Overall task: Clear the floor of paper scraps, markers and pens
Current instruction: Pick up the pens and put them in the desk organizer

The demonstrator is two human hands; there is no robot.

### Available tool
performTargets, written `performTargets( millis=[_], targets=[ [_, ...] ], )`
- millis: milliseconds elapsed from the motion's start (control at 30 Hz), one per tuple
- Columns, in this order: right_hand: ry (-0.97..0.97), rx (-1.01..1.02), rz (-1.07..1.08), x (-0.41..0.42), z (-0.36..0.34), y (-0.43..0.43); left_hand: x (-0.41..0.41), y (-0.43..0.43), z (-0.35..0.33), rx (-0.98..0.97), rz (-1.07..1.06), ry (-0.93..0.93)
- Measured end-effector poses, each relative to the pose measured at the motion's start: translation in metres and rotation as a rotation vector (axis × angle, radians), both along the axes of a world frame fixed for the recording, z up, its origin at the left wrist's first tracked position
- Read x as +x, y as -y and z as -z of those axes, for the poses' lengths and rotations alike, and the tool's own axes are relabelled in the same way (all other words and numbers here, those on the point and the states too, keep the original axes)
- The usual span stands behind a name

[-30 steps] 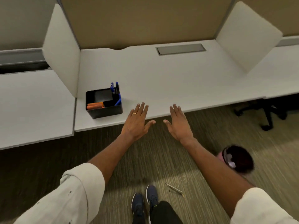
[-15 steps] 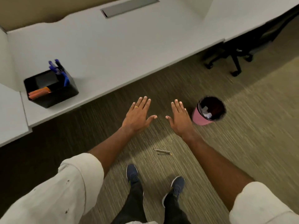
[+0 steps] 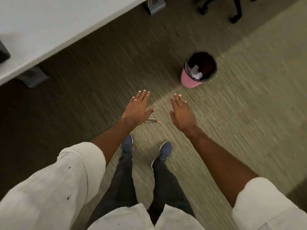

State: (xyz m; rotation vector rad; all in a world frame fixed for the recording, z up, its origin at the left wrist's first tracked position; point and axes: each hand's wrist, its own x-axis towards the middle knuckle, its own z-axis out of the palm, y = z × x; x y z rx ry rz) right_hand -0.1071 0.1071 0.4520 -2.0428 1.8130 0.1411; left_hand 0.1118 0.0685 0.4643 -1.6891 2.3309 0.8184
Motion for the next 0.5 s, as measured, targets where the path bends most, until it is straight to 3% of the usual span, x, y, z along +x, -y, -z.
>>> performTargets(
  millis=[267,500],
  targets=[
    [0.050,0.130,-0.048,0.013,0.109,-0.023,0.000,-0.003,0.092,0.102,0.130,0.029],
    [0.096,0.220,-0.076,0.024,0.248,-0.039,-0.001,0.001,0.232,0.207,0.175,0.073]
  ],
)
